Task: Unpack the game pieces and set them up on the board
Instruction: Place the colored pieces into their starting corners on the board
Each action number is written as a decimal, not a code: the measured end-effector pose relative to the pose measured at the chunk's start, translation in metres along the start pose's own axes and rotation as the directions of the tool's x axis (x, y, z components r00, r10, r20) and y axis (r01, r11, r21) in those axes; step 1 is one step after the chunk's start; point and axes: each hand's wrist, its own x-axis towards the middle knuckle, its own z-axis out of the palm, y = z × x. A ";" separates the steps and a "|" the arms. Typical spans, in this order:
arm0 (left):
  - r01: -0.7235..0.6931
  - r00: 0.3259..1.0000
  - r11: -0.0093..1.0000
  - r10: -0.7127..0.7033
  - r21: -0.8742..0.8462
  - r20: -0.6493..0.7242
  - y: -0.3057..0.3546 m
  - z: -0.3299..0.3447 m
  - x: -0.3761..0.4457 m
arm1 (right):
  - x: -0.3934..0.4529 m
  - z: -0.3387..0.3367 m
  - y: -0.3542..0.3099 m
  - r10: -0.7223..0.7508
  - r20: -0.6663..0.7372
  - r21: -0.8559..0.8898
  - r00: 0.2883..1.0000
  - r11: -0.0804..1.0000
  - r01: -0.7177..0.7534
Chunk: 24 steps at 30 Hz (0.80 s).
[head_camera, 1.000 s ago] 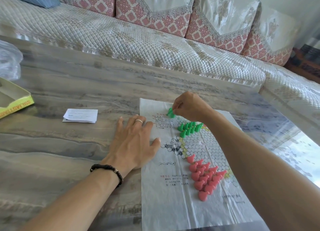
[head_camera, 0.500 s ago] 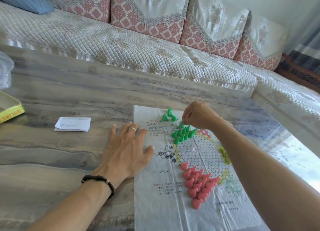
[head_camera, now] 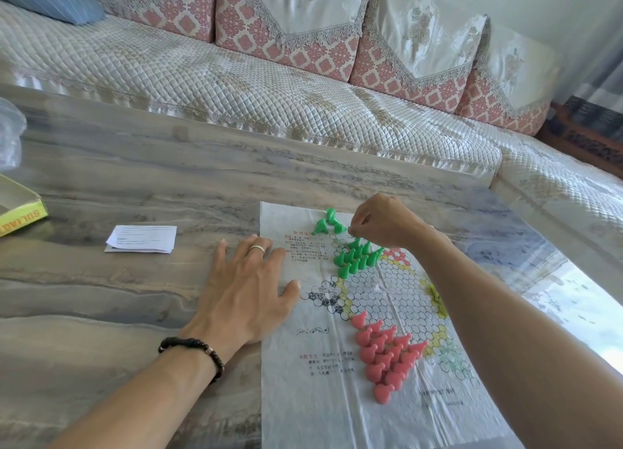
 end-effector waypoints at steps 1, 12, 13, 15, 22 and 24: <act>0.001 1.000 1.000 -0.001 0.002 0.001 0.000 0.000 0.000 | 0.001 0.000 -0.001 -0.010 -0.027 -0.004 1.000 1.000 0.010; 0.005 1.000 1.000 -0.005 -0.010 -0.001 0.000 0.001 0.000 | 0.020 0.017 -0.012 -0.040 -0.004 -0.046 0.999 0.998 0.039; 0.005 1.000 1.000 -0.005 -0.010 -0.001 0.000 0.001 0.000 | 0.021 0.017 -0.011 -0.045 0.002 -0.057 0.999 0.997 0.045; 0.003 1.000 1.000 -0.003 -0.002 -0.001 0.000 0.001 0.000 | 0.022 0.017 -0.010 -0.058 0.025 -0.088 0.998 0.994 0.060; -0.004 1.000 1.000 0.004 0.007 0.005 0.000 0.001 0.000 | 0.021 0.018 -0.012 -0.038 0.073 -0.115 0.997 0.992 0.047; -0.005 1.000 1.000 0.005 0.007 0.005 0.000 0.001 0.000 | 0.022 0.015 -0.011 -0.022 0.033 -0.080 0.999 0.997 0.024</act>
